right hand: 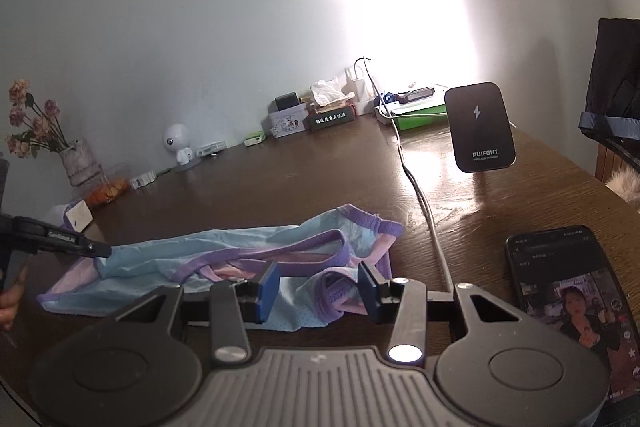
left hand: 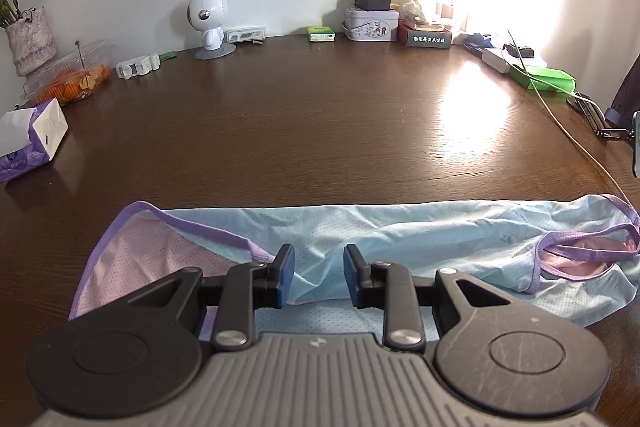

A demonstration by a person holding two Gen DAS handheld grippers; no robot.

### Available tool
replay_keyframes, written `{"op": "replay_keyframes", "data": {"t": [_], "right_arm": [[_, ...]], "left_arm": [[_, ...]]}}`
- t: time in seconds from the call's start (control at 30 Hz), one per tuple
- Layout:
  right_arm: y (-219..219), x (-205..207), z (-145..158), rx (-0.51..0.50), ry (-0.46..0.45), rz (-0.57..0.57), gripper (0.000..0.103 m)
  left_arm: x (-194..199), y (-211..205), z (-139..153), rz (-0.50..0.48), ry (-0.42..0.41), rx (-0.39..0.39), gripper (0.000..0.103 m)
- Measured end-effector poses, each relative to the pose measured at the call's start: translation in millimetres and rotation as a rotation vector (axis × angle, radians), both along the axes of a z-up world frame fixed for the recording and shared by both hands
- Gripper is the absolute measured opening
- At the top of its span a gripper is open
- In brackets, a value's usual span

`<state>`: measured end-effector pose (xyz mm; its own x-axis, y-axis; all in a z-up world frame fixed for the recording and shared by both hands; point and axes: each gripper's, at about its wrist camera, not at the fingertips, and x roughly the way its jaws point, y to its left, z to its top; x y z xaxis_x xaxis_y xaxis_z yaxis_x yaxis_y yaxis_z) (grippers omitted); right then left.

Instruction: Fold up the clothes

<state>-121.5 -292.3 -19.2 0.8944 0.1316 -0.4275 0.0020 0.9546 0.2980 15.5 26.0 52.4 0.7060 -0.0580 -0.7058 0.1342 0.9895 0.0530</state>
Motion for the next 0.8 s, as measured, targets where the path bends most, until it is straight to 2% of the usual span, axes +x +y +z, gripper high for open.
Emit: {"op": "replay_keyframes", "data": {"t": [0.8], "right_arm": [[-4, 6, -10, 0.026, 0.03, 0.012, 0.042]], "left_arm": [[-7, -7, 0, -0.009, 0.008, 0.021, 0.027]]}}
